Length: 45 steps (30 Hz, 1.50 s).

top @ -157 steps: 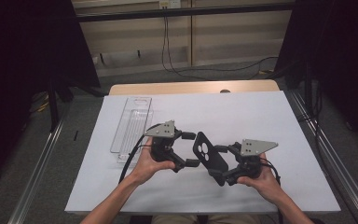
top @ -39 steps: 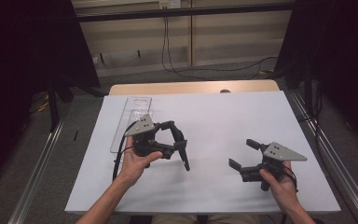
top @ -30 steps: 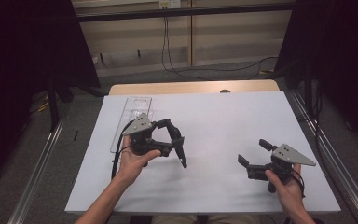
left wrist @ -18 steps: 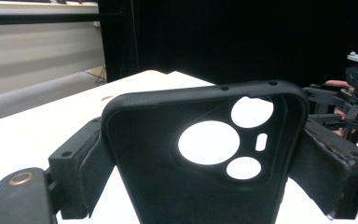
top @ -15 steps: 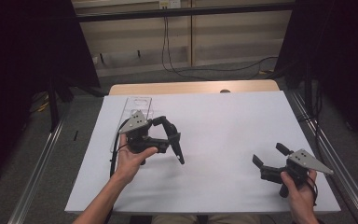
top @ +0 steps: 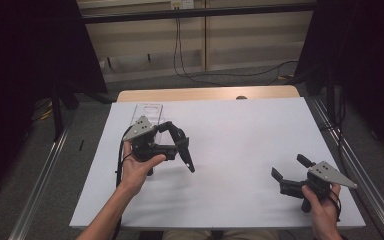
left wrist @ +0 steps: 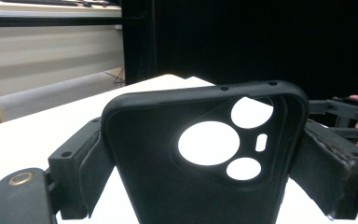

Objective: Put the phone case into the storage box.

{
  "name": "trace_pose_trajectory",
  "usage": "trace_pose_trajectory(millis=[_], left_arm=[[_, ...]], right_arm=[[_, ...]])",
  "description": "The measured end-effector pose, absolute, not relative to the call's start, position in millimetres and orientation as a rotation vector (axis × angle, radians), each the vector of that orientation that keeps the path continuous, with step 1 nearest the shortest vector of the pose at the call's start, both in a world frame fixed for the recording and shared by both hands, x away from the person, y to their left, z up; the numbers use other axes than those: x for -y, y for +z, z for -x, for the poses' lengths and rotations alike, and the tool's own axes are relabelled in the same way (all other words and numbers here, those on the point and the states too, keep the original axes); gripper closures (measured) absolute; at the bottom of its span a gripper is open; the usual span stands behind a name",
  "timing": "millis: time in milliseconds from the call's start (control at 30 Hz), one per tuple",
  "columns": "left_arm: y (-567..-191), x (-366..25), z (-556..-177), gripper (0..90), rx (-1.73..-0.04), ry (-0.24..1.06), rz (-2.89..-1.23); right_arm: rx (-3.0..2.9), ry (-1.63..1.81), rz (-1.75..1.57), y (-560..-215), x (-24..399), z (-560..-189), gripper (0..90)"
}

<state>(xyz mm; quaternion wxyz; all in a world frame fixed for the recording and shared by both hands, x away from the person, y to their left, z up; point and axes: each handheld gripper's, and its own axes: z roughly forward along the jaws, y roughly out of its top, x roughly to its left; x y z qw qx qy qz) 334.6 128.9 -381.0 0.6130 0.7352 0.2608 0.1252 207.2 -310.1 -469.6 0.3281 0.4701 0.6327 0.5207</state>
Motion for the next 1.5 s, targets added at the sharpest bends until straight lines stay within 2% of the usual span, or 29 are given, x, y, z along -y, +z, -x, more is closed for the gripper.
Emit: trace_pose_trajectory(millis=[833, 1500], left_arm=[[-334, -159, -353, 13.2, -0.674, 0.416, -1.681], [-326, -185, -379, 13.1, -0.785, 0.48, -1.652]], right_arm=[[-1.711, 1.345, -1.174, -472, 307, -206, 0.0], [-1.726, 1.336, -1.152, -472, 307, -206, 0.0]])
